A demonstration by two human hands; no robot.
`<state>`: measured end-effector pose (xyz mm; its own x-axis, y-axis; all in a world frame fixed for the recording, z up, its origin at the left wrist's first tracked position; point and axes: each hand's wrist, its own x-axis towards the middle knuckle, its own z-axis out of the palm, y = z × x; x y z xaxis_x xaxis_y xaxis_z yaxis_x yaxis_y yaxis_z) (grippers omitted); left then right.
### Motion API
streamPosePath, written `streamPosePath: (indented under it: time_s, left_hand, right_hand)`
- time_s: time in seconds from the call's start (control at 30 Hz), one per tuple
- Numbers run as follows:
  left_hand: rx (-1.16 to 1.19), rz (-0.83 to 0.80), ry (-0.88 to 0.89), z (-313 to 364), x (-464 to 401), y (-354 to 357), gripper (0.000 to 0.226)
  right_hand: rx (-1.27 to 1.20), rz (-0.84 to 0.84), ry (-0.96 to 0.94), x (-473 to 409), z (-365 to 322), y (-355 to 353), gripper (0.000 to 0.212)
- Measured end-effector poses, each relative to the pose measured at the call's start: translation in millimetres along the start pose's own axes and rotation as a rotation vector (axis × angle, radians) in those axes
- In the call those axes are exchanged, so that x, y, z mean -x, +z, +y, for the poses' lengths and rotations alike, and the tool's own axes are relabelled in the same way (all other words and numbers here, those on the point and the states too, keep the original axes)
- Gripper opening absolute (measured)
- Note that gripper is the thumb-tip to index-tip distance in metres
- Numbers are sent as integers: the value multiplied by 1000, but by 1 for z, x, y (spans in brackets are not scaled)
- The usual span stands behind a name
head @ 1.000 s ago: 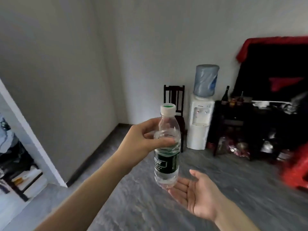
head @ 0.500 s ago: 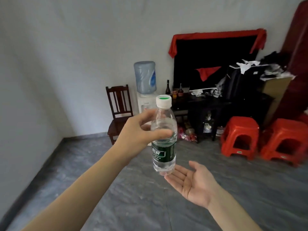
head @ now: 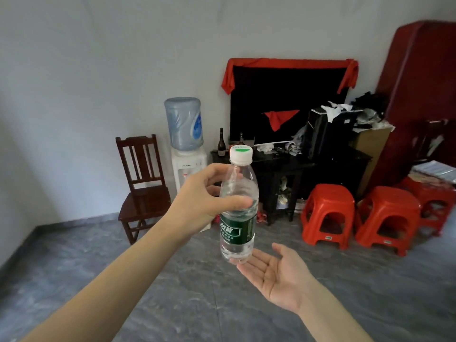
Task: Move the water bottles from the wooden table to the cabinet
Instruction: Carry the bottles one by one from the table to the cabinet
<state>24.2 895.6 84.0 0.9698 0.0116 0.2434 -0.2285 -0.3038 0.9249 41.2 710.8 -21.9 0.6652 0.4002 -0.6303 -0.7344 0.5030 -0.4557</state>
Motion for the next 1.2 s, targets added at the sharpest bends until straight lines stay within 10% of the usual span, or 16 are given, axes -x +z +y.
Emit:
streamPosePath:
  time_s: [1.2]
  left_hand:
    - [-2, 75, -11, -124, -525, 67, 55]
  right_hand:
    - [21, -5, 27, -363, -409, 61, 64]
